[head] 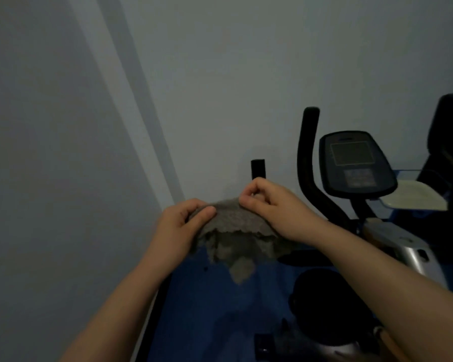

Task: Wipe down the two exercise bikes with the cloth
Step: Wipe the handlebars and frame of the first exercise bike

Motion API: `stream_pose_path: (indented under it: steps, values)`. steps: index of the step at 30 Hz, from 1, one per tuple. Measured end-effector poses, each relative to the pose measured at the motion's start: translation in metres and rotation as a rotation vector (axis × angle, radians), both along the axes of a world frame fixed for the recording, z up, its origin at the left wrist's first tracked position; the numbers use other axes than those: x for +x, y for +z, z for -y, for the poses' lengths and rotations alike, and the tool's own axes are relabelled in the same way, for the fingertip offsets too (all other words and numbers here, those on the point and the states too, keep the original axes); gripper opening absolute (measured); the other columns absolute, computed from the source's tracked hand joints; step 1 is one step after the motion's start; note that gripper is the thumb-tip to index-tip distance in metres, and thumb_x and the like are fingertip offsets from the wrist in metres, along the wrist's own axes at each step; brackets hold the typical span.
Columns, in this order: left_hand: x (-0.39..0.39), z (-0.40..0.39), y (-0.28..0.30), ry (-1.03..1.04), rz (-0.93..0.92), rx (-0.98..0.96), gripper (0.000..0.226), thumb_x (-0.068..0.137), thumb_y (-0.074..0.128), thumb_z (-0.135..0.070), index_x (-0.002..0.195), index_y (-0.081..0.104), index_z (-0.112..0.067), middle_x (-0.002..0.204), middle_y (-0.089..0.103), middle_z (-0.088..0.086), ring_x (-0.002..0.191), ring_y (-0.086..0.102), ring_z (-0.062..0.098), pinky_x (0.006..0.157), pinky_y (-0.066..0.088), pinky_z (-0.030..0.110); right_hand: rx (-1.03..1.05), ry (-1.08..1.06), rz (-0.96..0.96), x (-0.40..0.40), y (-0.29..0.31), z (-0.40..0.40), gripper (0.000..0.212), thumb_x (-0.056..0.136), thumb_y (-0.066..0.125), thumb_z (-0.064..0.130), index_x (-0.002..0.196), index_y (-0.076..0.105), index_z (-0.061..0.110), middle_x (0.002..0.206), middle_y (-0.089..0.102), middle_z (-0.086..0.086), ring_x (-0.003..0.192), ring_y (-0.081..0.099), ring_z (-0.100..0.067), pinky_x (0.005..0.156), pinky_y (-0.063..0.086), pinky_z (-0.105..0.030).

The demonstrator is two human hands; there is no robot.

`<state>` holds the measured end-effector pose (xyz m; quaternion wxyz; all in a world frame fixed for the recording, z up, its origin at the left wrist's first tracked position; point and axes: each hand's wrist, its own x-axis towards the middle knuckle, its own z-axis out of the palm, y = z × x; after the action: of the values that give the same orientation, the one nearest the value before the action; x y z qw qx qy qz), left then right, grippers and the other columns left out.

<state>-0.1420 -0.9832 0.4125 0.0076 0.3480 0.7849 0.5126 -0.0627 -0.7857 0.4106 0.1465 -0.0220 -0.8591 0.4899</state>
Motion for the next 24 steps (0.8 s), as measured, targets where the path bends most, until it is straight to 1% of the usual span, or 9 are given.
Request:
stream_pose_path:
  steps: [5,7,9,13,15,17,20,22,24]
  values:
    - [-0.003,0.024,-0.002,0.022,0.077,0.07,0.02,0.093,0.059,-0.01,0.077,0.069,-0.007,0.064,0.064,-0.003,0.059,0.055,0.003,0.055,0.043,0.018,0.041,0.082,0.146,0.003,0.005,0.019,0.059,0.076,0.039,0.08,0.092,0.061,0.027,0.092,0.065,0.002,0.089,0.062,-0.015,0.09,0.048,-0.04]
    - [-0.008,0.033,-0.003,0.018,0.069,0.094,0.02,0.095,0.056,-0.011,0.081,0.068,-0.003,0.072,0.066,0.012,0.066,0.058,0.01,0.061,0.046,0.026,0.003,0.094,0.167,0.004,0.006,0.027,0.061,0.067,0.03,0.093,0.088,0.061,0.045,0.095,0.062,0.022,0.098,0.058,-0.005,0.098,0.043,-0.035]
    - [-0.013,0.043,-0.001,-0.011,0.048,0.093,0.019,0.095,0.055,-0.011,0.084,0.067,-0.001,0.08,0.066,0.018,0.072,0.059,0.014,0.066,0.047,0.03,-0.06,0.058,0.171,0.004,0.008,0.036,0.059,0.062,0.03,0.097,0.087,0.061,0.053,0.098,0.061,0.028,0.103,0.056,0.001,0.101,0.039,-0.028]
    - [-0.025,0.077,0.007,-0.133,0.126,0.071,0.024,0.09,0.056,-0.024,0.082,0.072,-0.008,0.076,0.07,0.0,0.072,0.063,0.005,0.066,0.049,0.019,-0.27,0.077,0.168,-0.004,0.005,0.061,0.059,0.087,0.033,0.07,0.096,0.068,0.023,0.092,0.067,0.009,0.091,0.062,-0.008,0.094,0.046,-0.033]
    - [-0.031,0.099,0.011,-0.185,0.296,0.052,0.039,0.088,0.048,-0.038,0.082,0.077,-0.013,0.08,0.075,-0.007,0.073,0.068,0.002,0.064,0.048,0.011,-0.291,0.075,0.162,-0.008,0.004,0.076,0.046,0.099,0.034,0.049,0.09,0.068,0.02,0.081,0.063,0.006,0.08,0.059,-0.009,0.082,0.048,-0.029]
    - [-0.04,0.115,0.006,-0.182,0.403,-0.003,0.049,0.095,0.043,-0.039,0.083,0.078,-0.006,0.084,0.076,0.001,0.076,0.071,0.008,0.063,0.049,0.01,-0.202,0.066,0.171,-0.012,0.002,0.092,0.034,0.103,0.037,0.032,0.09,0.067,0.021,0.077,0.057,0.007,0.075,0.055,-0.007,0.075,0.045,-0.023]
    - [-0.047,0.128,-0.011,-0.165,0.387,-0.107,0.033,0.096,0.055,-0.024,0.085,0.076,0.0,0.081,0.074,0.013,0.07,0.068,0.015,0.06,0.051,0.014,-0.052,0.07,0.162,-0.016,-0.007,0.118,0.023,0.101,0.044,0.009,0.094,0.064,0.018,0.082,0.057,0.009,0.076,0.05,0.001,0.072,0.04,-0.015]
    - [-0.05,0.137,-0.02,-0.265,0.372,-0.198,0.016,0.091,0.063,-0.016,0.095,0.072,-0.004,0.084,0.072,0.012,0.074,0.065,0.015,0.064,0.052,0.017,-0.013,0.058,0.16,-0.017,-0.013,0.134,0.02,0.1,0.044,0.007,0.098,0.063,0.014,0.088,0.058,0.009,0.078,0.051,0.007,0.074,0.039,-0.012]
    - [-0.056,0.148,-0.027,-0.4,0.34,-0.34,0.019,0.089,0.066,-0.016,0.106,0.071,-0.011,0.088,0.071,0.007,0.079,0.064,0.011,0.071,0.051,0.018,0.003,0.038,0.166,-0.016,-0.017,0.145,0.018,0.101,0.045,0.009,0.102,0.063,0.011,0.087,0.057,0.012,0.076,0.05,0.012,0.073,0.039,-0.008]
